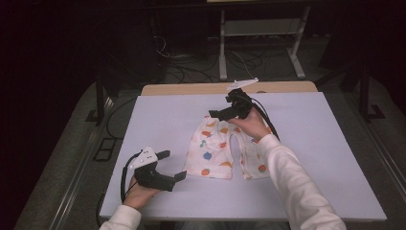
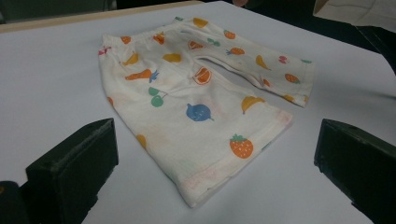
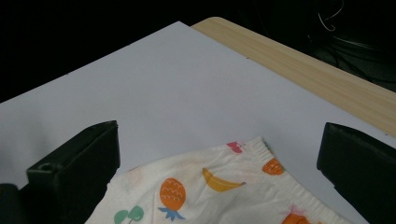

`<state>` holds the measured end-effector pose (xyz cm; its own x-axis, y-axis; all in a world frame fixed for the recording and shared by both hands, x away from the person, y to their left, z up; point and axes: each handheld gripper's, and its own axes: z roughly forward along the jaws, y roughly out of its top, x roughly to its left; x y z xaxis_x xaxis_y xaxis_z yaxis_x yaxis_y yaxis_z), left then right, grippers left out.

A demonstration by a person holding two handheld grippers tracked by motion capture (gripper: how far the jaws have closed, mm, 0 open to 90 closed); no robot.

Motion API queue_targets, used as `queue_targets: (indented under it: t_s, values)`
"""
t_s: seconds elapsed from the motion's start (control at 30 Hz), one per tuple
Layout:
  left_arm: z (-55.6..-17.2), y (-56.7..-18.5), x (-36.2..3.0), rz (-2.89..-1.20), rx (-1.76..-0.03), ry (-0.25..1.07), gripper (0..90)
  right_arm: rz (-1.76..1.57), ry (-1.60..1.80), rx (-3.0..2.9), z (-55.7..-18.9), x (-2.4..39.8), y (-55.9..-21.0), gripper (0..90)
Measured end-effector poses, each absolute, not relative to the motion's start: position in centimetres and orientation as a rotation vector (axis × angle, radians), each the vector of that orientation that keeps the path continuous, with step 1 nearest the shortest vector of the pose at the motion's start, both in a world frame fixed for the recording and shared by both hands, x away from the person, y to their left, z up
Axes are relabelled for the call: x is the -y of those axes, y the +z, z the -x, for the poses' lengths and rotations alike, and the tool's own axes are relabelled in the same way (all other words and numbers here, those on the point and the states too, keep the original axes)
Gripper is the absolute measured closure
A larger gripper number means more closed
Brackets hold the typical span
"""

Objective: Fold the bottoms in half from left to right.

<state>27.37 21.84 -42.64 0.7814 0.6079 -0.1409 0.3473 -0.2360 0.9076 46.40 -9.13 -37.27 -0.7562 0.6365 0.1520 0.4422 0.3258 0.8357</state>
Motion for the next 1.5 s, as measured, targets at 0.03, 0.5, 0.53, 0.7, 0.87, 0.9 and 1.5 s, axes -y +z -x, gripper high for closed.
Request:
queue_targets:
  t_s: [0.03,0.5,0.53,0.7,0.87,0.9,1.5]
  values:
    - [-27.4,-42.6,-21.9,-1.848,-0.732,0.29,0.0,-0.987,1.391,-2.387,-46.8,9.0,-37.2,0.0]
    - [-27.5,-42.6,-21.8,-1.842,-0.728,0.286,0.0,-1.038,1.374,-2.368,-48.9,8.1,-38.4,0.0]
    - [-27.5,-42.6,-21.8,-1.842,-0.729,0.286,0.0,-1.045,1.373,-2.37,-49.2,7.9,-38.7,0.0]
    - [-27.5,-42.6,-21.8,-1.841,-0.725,0.284,0.0,-1.054,1.384,-2.361,-49.7,7.1,-39.5,0.0]
    - [-27.6,-42.6,-21.8,-1.841,-0.723,0.285,0.0,-1.065,1.387,-2.365,-49.9,6.4,-40.5,0.0]
    - [-27.6,-42.6,-21.8,-1.84,-0.723,0.285,0.0,-1.073,1.385,-2.365,-50.1,6.2,-40.9,0.0]
    - [-27.6,-42.6,-21.6,-1.839,-0.709,0.281,0.0,-1.161,1.368,-2.355,-51.4,4.8,-43.1,0.0]
